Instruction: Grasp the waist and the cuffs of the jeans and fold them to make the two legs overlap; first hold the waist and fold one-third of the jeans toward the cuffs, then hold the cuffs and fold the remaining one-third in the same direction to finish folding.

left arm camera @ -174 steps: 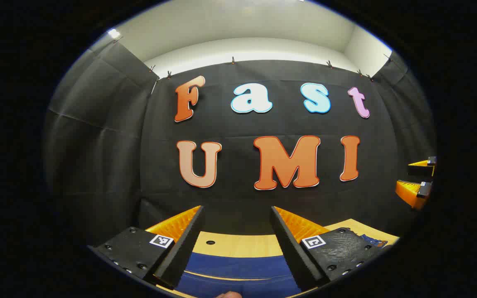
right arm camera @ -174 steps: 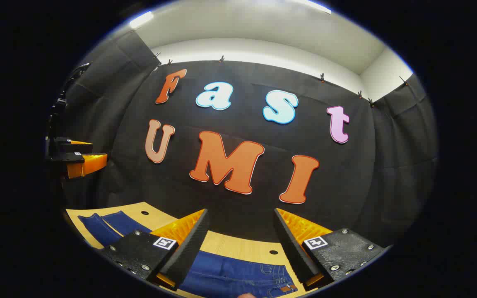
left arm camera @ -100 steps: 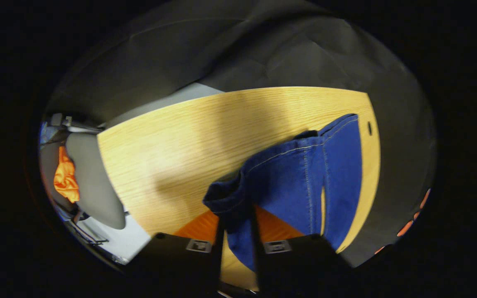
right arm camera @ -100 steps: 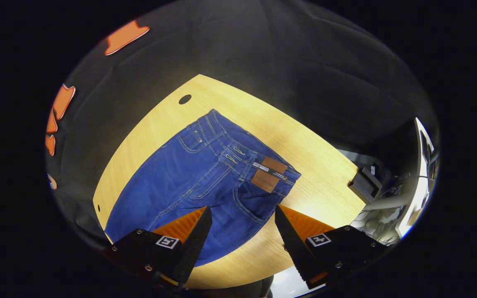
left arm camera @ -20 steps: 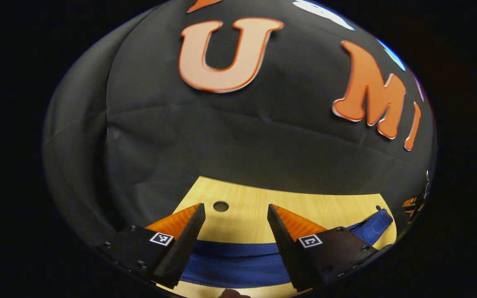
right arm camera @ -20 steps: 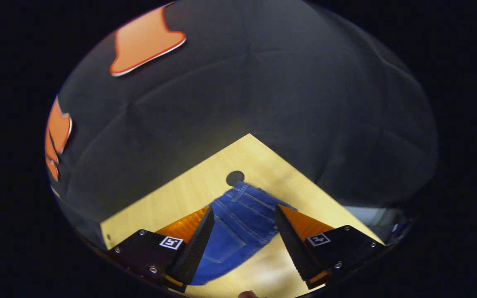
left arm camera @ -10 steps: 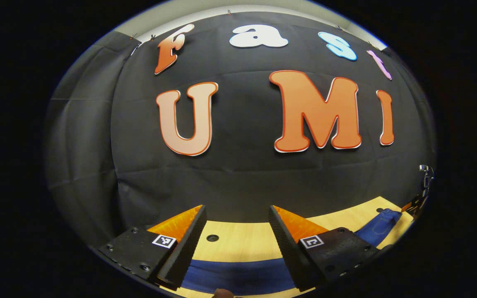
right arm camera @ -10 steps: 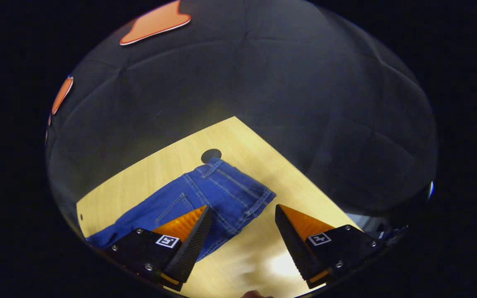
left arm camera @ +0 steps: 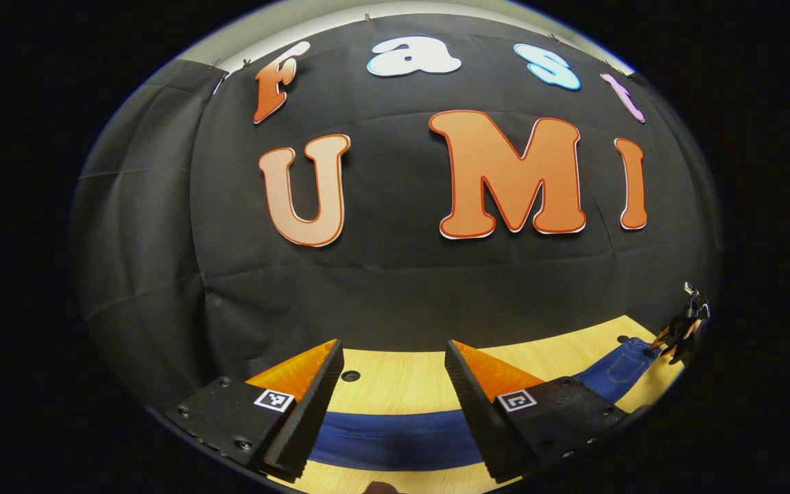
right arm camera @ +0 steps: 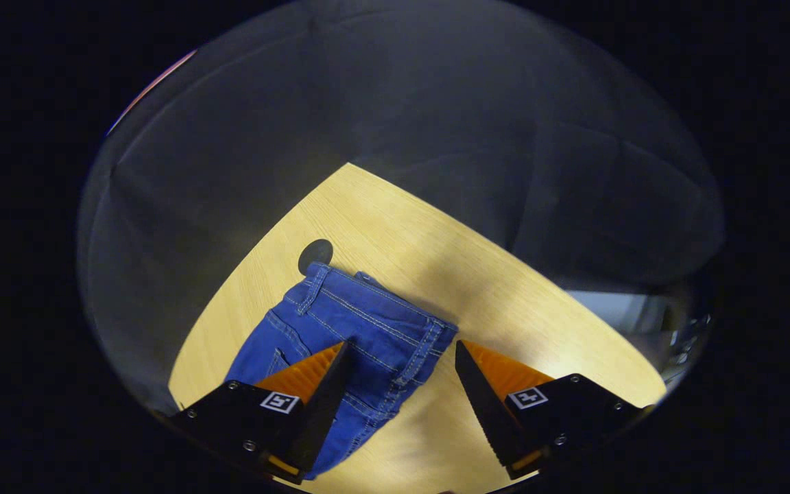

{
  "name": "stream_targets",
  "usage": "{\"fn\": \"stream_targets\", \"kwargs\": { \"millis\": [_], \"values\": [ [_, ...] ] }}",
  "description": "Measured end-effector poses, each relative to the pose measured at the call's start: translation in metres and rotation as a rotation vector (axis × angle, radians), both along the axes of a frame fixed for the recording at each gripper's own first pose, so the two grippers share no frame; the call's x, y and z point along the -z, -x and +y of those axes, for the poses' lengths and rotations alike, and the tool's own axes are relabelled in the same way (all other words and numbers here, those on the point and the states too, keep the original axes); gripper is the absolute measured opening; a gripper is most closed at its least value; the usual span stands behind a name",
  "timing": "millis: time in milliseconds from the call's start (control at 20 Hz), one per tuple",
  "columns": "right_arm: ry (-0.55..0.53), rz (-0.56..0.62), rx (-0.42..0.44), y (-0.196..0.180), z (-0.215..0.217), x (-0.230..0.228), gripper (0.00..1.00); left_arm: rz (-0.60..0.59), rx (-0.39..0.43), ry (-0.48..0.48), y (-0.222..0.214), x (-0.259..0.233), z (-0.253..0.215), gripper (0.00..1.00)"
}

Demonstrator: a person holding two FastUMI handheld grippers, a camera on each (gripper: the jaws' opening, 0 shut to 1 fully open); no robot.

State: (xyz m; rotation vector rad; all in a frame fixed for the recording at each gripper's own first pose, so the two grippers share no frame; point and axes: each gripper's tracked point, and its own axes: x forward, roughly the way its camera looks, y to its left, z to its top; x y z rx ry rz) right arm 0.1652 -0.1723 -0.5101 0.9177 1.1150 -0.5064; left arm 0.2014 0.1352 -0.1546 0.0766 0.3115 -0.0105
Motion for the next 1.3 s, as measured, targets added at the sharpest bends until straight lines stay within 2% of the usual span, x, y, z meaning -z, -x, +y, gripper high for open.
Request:
{"fn": "stream_targets", "kwargs": {
  "millis": [50,100,150,200,250,300,350,400,550,600,650,700,900,1100,1300],
  "values": [
    [-0.041,0.010,0.007,0.000,0.007,-0.005,0.95,0.005,-0.008,-0.007,0.002,-0.001,0.000,0.92],
    [-0.013,0.021,0.022,0.003,-0.008,-0.011,0.93,0.008,-0.014,-0.014,0.003,-0.002,0.001,0.92],
    [-0.015,0.036,0.000,0.007,-0.003,-0.010,0.82,0.012,-0.015,-0.017,0.005,-0.004,0.001,0.92],
    [0.029,0.044,-0.021,0.009,-0.010,-0.010,0.84,0.012,-0.022,-0.020,0.006,-0.005,0.002,0.92],
    [0.049,0.072,-0.051,0.015,-0.011,-0.006,0.76,0.020,-0.021,-0.021,0.006,-0.003,0.001,0.92],
    [0.090,0.074,-0.059,0.014,-0.017,-0.004,0.74,0.024,-0.029,-0.021,0.007,-0.002,0.002,0.92],
    [0.083,0.059,-0.094,0.015,-0.010,-0.003,0.69,0.032,-0.031,-0.014,0.009,-0.001,0.002,0.92],
    [0.120,0.048,-0.087,0.014,-0.015,-0.003,0.59,0.037,-0.039,-0.006,0.011,0.001,0.003,0.92],
    [0.090,0.057,-0.094,0.016,-0.013,-0.011,0.28,0.034,-0.035,0.001,0.015,-0.001,0.002,0.92],
    [0.083,0.046,-0.085,0.011,-0.010,-0.011,0.28,0.037,-0.035,-0.004,0.017,0.000,0.003,0.92],
    [0.099,0.016,-0.071,0.004,-0.017,-0.012,0.24,0.033,-0.037,-0.005,0.018,-0.002,0.004,0.92],
    [0.092,-0.023,-0.048,0.000,-0.011,-0.022,0.11,0.027,-0.038,-0.005,0.021,-0.004,0.004,0.92],
    [0.131,-0.162,-0.071,-0.014,-0.018,-0.050,0.10,0.014,-0.048,0.005,0.030,-0.008,0.010,0.92],
    [0.246,-0.304,-0.173,-0.021,-0.013,-0.071,0.10,0.023,-0.054,0.009,0.044,-0.006,0.021,0.92],
    [0.263,-0.428,-0.230,-0.025,-0.008,-0.089,0.10,0.020,-0.060,0.017,0.056,-0.002,0.043,0.92]
  ]
}}
